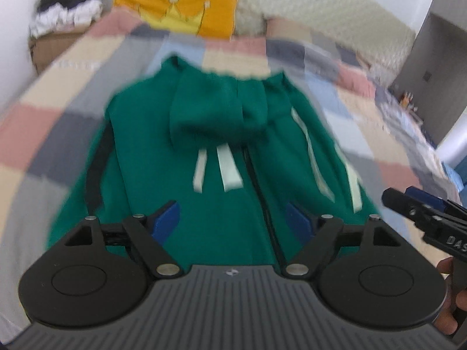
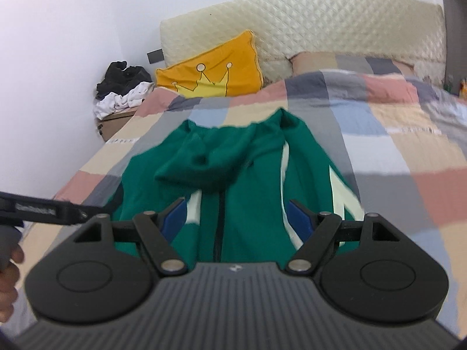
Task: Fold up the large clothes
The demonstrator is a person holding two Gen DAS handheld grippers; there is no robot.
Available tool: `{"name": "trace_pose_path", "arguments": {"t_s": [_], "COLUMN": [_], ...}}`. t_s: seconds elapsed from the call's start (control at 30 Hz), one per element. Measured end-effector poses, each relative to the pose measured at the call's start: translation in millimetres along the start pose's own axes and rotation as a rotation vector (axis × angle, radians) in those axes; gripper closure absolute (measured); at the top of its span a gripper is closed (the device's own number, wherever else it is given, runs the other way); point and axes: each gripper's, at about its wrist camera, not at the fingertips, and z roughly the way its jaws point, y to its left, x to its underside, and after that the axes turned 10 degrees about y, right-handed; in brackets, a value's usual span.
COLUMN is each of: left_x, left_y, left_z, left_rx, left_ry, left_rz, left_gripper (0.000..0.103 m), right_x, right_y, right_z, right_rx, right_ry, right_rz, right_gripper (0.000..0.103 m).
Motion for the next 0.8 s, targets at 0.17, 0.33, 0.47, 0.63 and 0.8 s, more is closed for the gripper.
{"name": "trace_pose_path", "arguments": {"t_s": [0.17,0.33,0.47,0.63,0.8], "left_x": [27.7,32.8,37.5,42.2,32.7], "left_y": [-6.7,-26.0,-42.9,-47.4,-40.5], "left_z": [42.0,75.6,109.8,149.8,139.2], "left_rx": [0.009,-0.002,-0.116,-0.250,-0.269], "left_ry": [0.096,0.128,0.160,0.211,0.184], "left_rz": [0.003,0.071,0.166,0.243,0.249], "left_gripper": [0.020,0.021,0.022,0.041,0.090], "right_x": [26.7,37.7,45.5,43.2,41.1], "right_y": [-15.5,-29.7,-39.2,-54.4,-62.6], "right_z": [6.6,25.5,45.1,52.2,56.6], "right_rx": [0.009,0.003,0.061,0.028,0.052], "right_ry": [0.022,0.037,0.050,0.055,0.042], "right_rz": [0.050,0.074,0.050,0.116,0.129], "right_gripper": [0.026,0.026,0.026,0.026,0.026]}}
